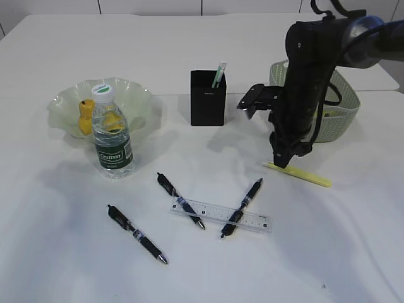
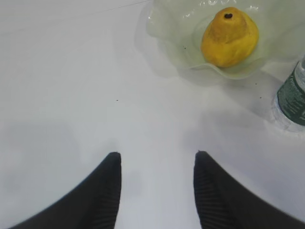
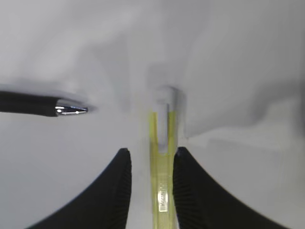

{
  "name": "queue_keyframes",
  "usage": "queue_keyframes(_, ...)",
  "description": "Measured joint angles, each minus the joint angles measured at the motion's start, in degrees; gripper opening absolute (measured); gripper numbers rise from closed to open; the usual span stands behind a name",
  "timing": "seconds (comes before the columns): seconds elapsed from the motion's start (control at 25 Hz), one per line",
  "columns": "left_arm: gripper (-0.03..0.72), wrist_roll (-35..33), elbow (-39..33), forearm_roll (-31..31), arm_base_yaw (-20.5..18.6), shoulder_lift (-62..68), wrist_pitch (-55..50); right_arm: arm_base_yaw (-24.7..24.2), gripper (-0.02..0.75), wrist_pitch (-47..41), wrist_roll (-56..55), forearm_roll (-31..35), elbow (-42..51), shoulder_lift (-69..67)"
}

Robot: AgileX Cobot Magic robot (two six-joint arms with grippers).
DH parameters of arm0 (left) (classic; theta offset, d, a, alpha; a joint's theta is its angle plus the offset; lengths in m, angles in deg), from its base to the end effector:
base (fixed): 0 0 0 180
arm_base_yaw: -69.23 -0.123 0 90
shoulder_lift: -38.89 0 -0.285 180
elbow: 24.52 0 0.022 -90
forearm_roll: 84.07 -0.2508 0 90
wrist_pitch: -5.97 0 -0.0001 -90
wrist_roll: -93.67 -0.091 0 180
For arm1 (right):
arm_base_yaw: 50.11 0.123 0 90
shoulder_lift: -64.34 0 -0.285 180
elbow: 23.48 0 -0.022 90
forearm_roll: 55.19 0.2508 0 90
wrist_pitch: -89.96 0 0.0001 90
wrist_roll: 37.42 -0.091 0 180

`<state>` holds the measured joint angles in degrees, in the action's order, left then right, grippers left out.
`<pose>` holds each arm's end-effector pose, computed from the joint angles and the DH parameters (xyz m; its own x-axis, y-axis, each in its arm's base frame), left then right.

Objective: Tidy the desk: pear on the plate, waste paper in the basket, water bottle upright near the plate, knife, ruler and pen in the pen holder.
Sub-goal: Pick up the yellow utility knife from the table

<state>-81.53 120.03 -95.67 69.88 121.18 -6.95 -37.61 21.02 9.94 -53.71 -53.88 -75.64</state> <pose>0.2632 0.0011 0.2492 -0.6466 0.1207 -0.7533 0.0508 0.9920 0.1153 0.4527 0.1026 0.1520 -0.5095 -0.8597 -0.0353 -0.8602 0.5099 -0.0024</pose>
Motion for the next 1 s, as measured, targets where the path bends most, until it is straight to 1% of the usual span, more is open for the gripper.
queue_keyframes(0.44, 0.348, 0.00, 0.00, 0.00, 0.00, 0.00, 0.00, -0.36, 0.230, 1.31, 0.61, 2.20, 0.00, 0.00)
queue_keyframes(1.0, 0.348, 0.00, 0.00, 0.00, 0.00, 0.00, 0.00, -0.40, 0.230, 1.98, 0.84, 2.20, 0.00, -1.70)
